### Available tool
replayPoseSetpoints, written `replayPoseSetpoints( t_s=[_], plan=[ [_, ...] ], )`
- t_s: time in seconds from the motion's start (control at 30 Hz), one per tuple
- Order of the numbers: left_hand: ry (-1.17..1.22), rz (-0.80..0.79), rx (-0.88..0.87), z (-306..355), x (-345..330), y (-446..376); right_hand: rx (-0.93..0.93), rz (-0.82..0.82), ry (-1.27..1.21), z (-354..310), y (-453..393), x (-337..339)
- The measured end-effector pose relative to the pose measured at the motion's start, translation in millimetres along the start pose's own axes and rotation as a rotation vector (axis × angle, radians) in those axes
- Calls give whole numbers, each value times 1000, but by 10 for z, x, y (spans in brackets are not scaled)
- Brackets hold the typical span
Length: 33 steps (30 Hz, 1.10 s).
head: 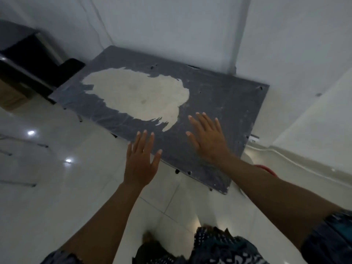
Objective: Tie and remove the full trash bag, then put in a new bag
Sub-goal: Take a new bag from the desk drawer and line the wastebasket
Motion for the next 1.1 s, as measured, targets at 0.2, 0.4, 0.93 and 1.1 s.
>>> replayPoseSetpoints(
  t_s=[0.2, 0.4, 0.93, 1.1],
  plan=[
    [-21, -199, -343, -507, -338, -644, -298, 37, -37, -285, 67, -595],
    [-134, -402, -641, -1072, -691, -737, -591, 111, -157, -1091, 550, -1148],
    [-291, -214, -913, -1292, -1379, -1363, -1263, 347, -1043, -1040, 175, -2739],
    [-295, -159, -911, -1288, -1401, -1371, -1258, 490, -1239, -994, 196, -2899]
  ],
)
Point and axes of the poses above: each hand's wrist, its own y-axis away from the middle knuckle, its own x-axis out of the back of the hand, z = x × y, the point moved 4 cm from there along -y, towards the middle knuckle, and after that the axes turned 14 degrees about -z, right-handed, at the moved point
